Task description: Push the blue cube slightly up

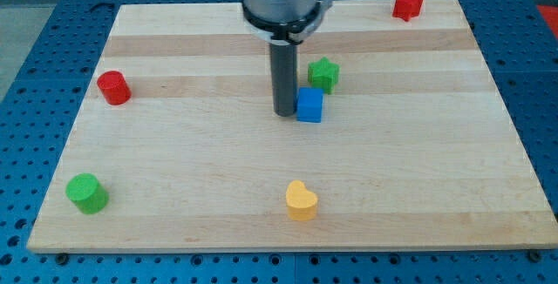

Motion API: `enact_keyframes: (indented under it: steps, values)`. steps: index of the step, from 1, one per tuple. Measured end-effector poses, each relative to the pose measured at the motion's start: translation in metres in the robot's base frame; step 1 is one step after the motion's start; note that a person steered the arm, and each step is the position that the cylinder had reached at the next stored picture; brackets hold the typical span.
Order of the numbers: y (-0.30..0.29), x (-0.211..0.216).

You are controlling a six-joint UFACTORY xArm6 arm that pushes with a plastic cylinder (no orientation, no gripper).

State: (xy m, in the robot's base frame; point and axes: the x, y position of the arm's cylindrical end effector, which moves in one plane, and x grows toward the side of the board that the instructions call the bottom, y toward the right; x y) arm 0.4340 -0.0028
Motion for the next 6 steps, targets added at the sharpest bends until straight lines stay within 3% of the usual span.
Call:
enact_keyframes:
  steps: [3, 6]
  values:
    - [-0.011, 0.039]
    - [0.004, 0.002]
